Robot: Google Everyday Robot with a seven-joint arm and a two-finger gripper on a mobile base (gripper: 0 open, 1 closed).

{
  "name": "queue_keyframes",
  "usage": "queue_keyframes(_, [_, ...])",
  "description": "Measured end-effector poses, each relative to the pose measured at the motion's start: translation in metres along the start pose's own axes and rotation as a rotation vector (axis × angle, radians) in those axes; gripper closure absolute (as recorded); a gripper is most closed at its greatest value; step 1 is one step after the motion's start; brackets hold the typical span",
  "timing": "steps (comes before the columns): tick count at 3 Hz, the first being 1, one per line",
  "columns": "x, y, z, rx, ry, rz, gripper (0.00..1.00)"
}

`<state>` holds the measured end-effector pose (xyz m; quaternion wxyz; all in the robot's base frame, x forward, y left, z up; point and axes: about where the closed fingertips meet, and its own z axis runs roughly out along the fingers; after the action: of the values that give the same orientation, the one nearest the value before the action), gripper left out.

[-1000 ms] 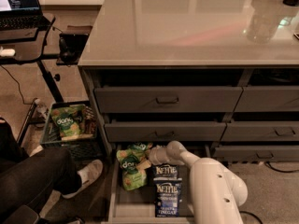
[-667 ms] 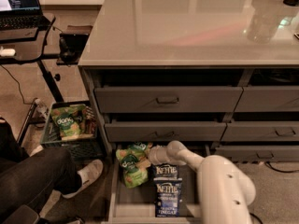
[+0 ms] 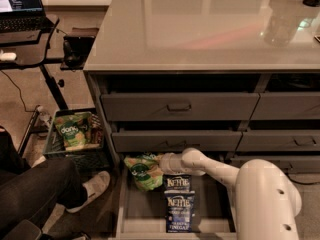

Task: Pick green rice chip bag from bottom drawer and place on counter

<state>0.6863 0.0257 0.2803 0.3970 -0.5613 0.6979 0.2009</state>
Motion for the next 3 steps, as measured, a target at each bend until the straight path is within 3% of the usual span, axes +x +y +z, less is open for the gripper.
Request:
queue_keyframes(1, [-0.022, 0.013, -0.026, -0.023, -0.016, -0.046, 1.0])
queue_keyframes(3, [-0.046, 0.051, -0.065, -0.169, -0.123, -0.048, 1.0])
